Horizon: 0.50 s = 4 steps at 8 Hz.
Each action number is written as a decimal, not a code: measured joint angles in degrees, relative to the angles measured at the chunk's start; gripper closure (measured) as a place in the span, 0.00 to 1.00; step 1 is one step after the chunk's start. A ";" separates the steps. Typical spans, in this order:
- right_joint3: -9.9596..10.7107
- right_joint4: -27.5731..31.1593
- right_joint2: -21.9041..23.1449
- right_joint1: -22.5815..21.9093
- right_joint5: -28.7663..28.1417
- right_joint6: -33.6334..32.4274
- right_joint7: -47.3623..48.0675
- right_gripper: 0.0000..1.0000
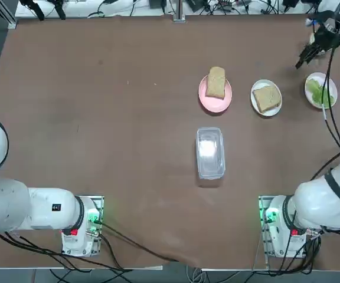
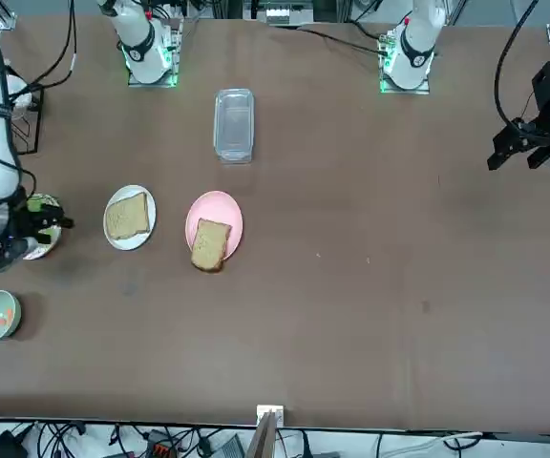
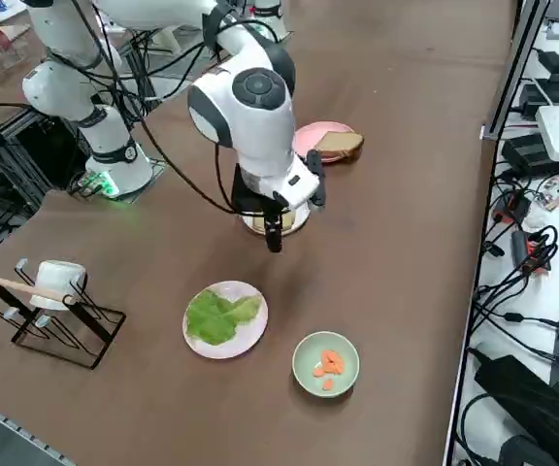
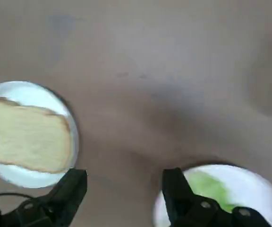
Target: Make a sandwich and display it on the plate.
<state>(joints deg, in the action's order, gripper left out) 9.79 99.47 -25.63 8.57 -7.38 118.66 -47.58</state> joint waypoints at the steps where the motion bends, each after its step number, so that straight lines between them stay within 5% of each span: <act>1: 0.00 -0.02 0.00 0.03 1.21 3.68 0.01 0.02; 4: 0.02 -4.36 -1.99 0.94 2.66 8.45 -1.29 0.04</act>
<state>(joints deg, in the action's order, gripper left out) 9.81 95.12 -27.61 9.51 -4.72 127.10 -48.86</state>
